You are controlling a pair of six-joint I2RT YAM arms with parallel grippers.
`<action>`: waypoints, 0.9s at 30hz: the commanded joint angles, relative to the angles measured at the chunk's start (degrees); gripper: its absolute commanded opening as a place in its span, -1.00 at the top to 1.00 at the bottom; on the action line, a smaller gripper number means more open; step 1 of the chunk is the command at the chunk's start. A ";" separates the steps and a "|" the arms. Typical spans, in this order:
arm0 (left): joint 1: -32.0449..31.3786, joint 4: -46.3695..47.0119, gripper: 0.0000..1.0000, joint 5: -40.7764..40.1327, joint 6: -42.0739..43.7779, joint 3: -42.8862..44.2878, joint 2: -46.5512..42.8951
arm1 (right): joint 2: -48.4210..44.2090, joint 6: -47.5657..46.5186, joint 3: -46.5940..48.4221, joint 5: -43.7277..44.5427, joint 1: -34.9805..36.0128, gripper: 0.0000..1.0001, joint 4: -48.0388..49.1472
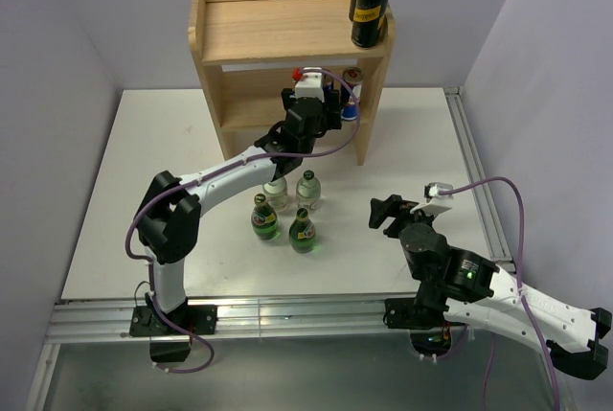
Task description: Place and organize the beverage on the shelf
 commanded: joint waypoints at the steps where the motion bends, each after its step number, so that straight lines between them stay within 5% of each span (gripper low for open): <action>1: 0.43 0.93 -0.72 -1.93 -0.07 0.26 0.65 | -0.06 -0.18 -0.17 1.10 0.22 -0.70 1.53; 27: 0.95 3.48 -0.99 -0.44 1.95 -6.59 -4.79 | 0.29 -0.54 -0.43 0.40 0.31 -0.69 2.14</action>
